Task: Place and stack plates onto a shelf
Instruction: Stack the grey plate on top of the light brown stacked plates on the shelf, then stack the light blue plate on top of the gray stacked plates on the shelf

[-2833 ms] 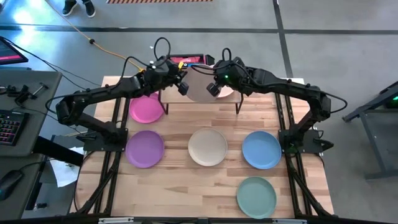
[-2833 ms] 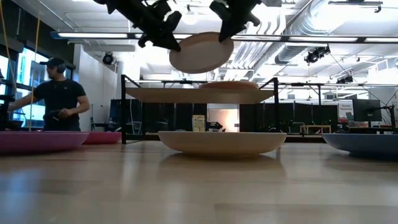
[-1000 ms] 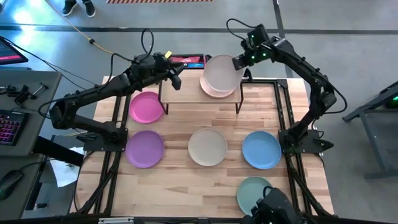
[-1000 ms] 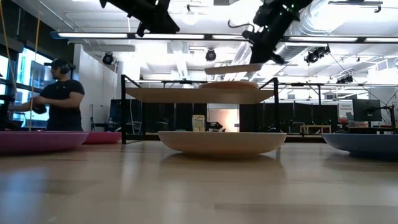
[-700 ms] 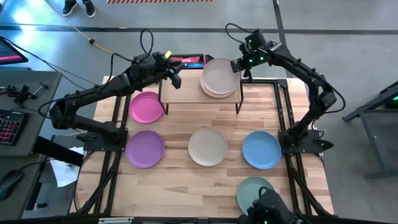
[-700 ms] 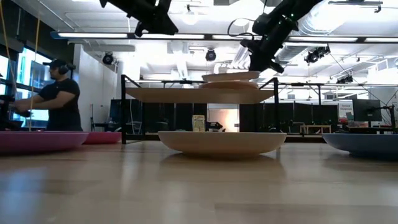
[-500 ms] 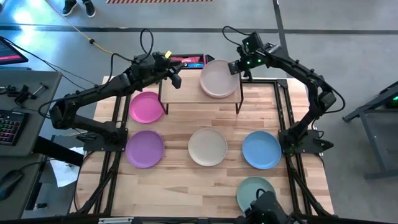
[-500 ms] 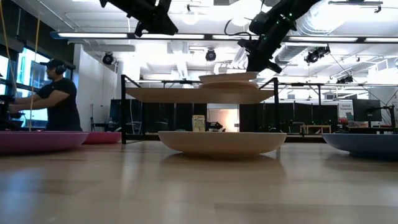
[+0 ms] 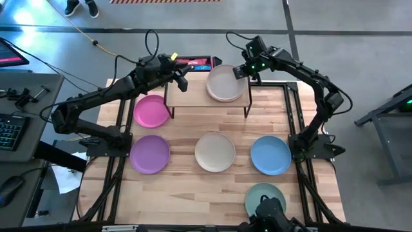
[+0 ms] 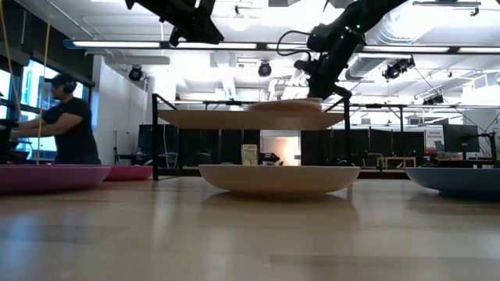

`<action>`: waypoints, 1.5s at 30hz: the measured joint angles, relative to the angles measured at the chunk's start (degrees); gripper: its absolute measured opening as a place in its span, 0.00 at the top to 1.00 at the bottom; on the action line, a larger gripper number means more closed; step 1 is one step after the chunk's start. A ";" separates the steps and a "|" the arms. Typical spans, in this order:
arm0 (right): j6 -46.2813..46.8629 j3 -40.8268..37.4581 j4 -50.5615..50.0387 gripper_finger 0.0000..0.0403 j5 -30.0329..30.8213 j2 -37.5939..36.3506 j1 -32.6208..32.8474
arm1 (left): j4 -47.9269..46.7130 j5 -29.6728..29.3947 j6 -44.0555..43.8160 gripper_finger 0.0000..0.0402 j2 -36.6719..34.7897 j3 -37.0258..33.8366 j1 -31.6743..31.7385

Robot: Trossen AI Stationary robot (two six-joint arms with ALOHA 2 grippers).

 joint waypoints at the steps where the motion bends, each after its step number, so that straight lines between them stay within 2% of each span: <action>1: 0.01 0.00 -0.04 1.00 -0.04 -0.01 0.00 | 0.00 0.00 0.00 0.78 0.00 0.00 0.00; 12: -0.77 0.00 -0.55 0.99 0.43 -0.07 -0.13 | 0.00 0.00 0.05 0.78 0.00 0.00 0.00; 24: -0.37 0.14 1.00 0.78 0.38 -0.07 0.26 | 0.00 -0.61 1.04 0.78 0.00 0.00 0.04; 28: -0.17 3.56 -0.91 0.75 -0.46 -0.84 0.26 | -0.62 1.06 1.14 0.78 0.00 0.00 0.04; 31: -0.99 7.87 -4.70 0.74 -0.42 -1.72 1.17 | -2.60 3.50 1.12 0.78 0.00 0.00 -0.07; 37: -5.48 17.74 -19.40 0.74 -0.48 -1.86 5.21 | -5.57 8.41 1.84 0.78 0.02 0.00 -1.93; 45: -6.46 28.05 -36.13 0.74 0.49 -1.90 12.43 | -9.57 10.05 2.91 0.78 0.44 -0.02 -7.20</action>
